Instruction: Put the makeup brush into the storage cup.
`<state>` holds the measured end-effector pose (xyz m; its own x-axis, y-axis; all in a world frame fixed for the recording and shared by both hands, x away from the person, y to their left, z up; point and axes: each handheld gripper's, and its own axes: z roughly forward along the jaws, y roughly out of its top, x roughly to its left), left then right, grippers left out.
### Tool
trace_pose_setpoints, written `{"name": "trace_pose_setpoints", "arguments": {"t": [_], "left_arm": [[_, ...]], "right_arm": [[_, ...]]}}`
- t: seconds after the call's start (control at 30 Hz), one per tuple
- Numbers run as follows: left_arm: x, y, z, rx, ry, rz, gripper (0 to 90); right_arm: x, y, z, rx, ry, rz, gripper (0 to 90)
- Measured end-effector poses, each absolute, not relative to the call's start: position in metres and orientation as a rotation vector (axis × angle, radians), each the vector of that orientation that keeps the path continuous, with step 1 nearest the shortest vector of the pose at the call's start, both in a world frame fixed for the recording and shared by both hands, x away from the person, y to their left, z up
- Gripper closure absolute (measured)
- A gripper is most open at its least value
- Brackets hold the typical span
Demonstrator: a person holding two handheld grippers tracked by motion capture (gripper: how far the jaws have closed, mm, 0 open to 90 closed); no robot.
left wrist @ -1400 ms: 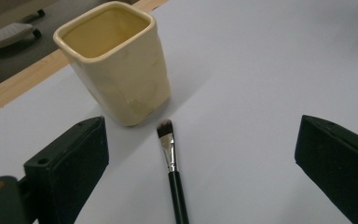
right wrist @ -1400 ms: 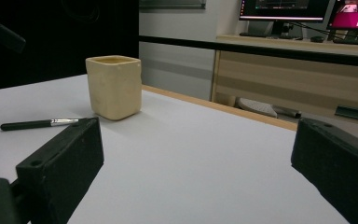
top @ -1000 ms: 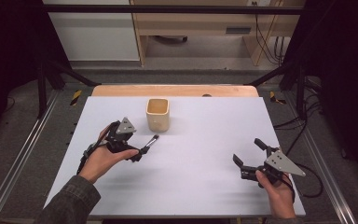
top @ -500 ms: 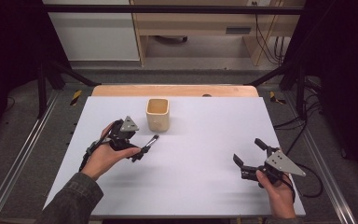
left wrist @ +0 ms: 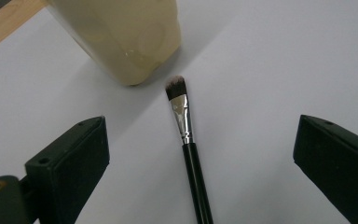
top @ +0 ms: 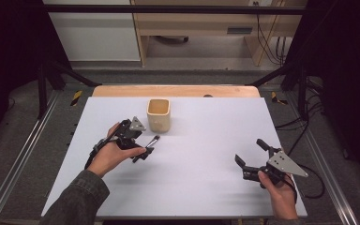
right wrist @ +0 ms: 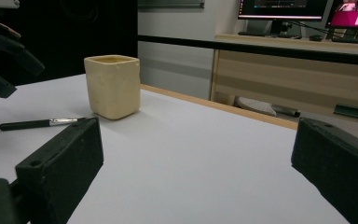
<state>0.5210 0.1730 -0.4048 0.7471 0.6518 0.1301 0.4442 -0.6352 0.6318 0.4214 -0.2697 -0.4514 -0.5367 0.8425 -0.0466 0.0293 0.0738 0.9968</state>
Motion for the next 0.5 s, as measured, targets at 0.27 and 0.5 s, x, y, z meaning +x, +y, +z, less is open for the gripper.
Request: {"name": "trace_pose_setpoints", "arguments": {"t": [0.27,0.5], "left_arm": [[0.529,0.175,-0.415,2.387,0.86,0.448,3.7],[0.534,0.178,-0.421,2.408,0.879,0.443,4.0]], "right_arm": [[0.422,-0.27,-0.451,0.872,1.682,1.535,2.6],[0.422,-0.27,-0.451,0.874,1.684,1.534,2.6]]}}
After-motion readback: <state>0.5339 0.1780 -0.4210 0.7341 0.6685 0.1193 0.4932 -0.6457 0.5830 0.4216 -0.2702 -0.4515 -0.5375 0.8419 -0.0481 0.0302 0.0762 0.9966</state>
